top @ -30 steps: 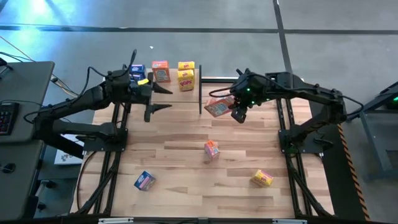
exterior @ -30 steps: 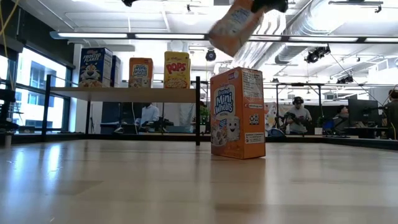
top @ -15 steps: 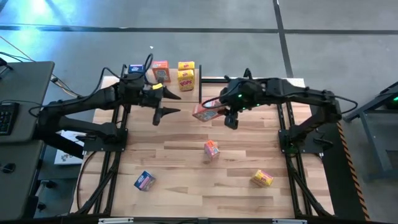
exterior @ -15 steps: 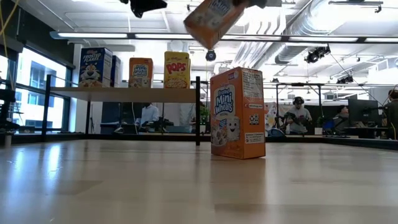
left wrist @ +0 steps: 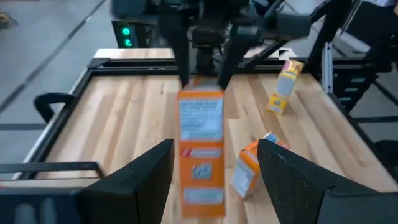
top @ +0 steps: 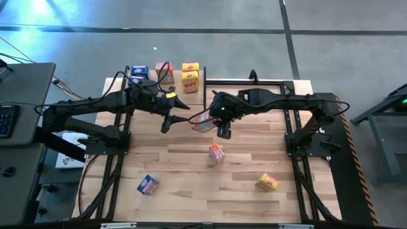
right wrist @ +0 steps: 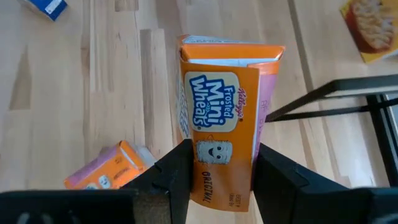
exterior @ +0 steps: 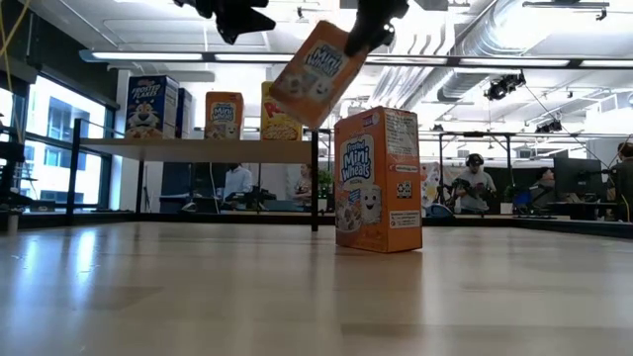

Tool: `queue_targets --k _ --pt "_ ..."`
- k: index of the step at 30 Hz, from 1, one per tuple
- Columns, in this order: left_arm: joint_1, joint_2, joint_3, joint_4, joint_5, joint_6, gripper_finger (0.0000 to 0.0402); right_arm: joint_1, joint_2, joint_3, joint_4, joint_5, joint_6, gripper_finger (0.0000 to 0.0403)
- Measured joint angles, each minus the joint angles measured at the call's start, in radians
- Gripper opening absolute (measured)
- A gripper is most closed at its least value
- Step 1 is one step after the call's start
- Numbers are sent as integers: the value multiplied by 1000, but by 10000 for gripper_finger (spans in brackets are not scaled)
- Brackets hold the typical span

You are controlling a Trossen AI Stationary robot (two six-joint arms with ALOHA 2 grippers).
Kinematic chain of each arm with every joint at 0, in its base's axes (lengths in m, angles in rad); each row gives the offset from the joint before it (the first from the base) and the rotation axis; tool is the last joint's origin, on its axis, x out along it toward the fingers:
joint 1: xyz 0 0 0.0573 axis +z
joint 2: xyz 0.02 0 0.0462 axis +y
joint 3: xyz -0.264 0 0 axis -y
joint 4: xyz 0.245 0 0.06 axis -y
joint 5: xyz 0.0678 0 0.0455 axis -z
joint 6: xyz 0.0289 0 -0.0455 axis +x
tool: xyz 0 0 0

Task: Stack cereal on shelf
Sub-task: Put the top orange cereal box on the shelf aligned with the other orange cereal box

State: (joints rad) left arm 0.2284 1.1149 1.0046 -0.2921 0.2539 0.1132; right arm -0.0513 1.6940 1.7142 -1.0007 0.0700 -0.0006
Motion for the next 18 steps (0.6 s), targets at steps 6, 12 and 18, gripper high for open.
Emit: queue_targets --k 6,12,18 --pt "-35 29 0 -4 -3 -37 223 0 33 0 54 -24 0 135" --pt "-62 59 0 -5 -63 -60 223 2 37 0 97 -33 0 135" --pt "-69 80 0 -3 -118 -59 223 6 37 0 111 -63 1 135"
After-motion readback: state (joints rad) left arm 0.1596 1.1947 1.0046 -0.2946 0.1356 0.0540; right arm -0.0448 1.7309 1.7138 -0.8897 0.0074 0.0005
